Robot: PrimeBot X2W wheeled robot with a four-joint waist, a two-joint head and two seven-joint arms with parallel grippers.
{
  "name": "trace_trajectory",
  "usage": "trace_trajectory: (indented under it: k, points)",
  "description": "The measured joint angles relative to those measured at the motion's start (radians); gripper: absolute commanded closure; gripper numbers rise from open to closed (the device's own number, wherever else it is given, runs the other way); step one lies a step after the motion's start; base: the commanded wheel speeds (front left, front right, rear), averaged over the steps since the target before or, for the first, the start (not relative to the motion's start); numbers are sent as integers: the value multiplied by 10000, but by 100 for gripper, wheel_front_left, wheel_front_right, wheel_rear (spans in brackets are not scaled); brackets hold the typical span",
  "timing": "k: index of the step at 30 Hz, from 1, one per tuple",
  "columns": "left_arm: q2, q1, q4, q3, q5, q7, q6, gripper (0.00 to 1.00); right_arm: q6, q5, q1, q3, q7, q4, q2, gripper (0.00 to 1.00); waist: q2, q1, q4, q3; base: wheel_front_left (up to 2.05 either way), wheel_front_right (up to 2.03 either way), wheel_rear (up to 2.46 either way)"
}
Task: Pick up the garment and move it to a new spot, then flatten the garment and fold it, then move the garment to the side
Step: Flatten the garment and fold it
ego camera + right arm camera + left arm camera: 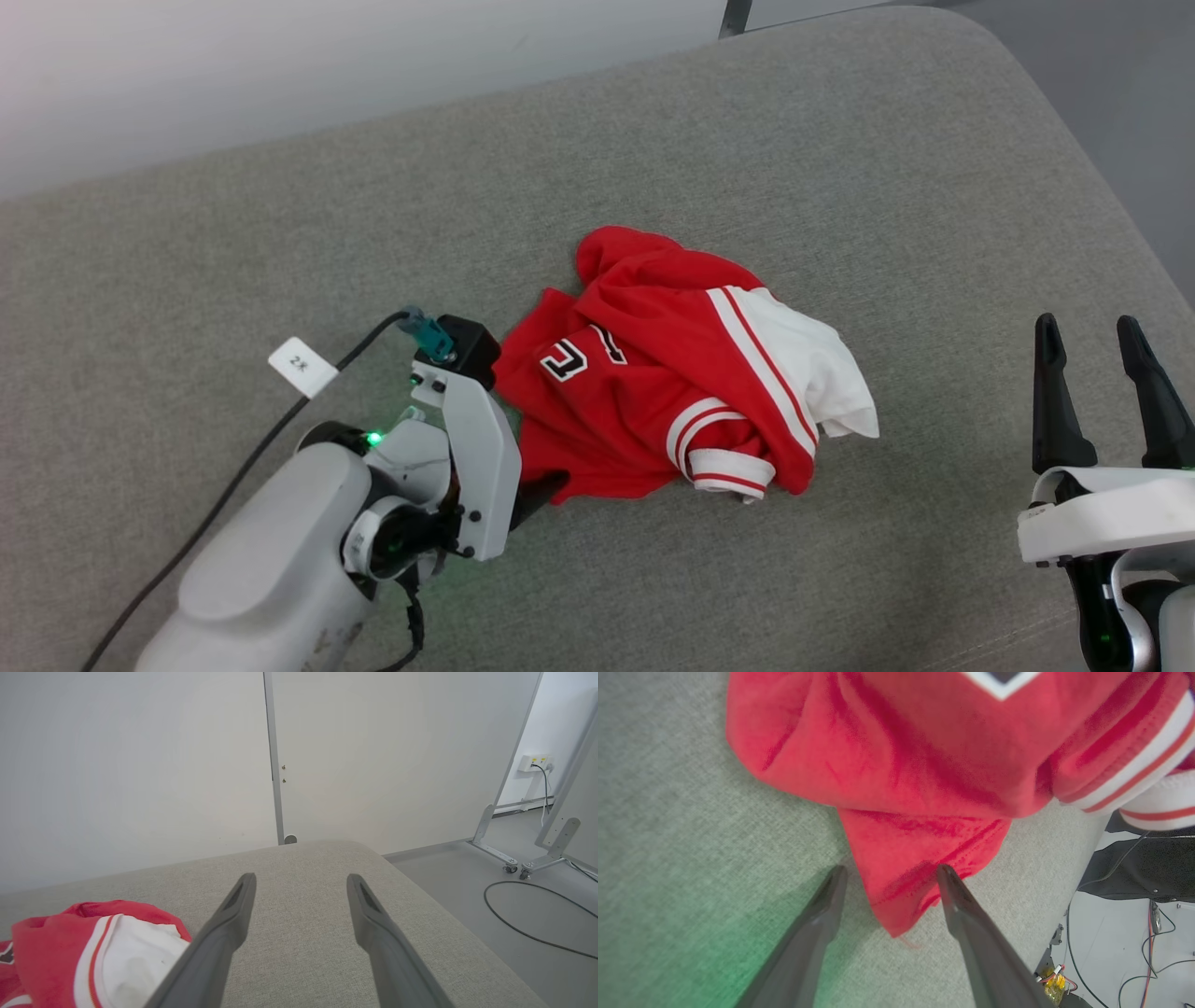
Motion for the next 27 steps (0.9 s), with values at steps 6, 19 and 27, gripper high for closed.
trace_trajectory:
  k: [6, 19, 27]
  points:
    - [-221, -124, 679, -15, -92, -73, -169, 68, 0, 73, -63, 90, -42, 44, 2, 0, 0, 0, 66, 75, 0, 0, 0]
    - [-104, -646, 1375, 38, -234, -151, -531, 100, 0, -186, -14, -176, 142, -113, 4, 0, -1, 0, 699, -119, 0, 0, 0]
    - [727, -1258, 1494, 230, 151, -481, -640, 100, 0, -291, 225, -157, 380, -297, 6, 0, 0, 0, 1135, -570, 0, 0, 0]
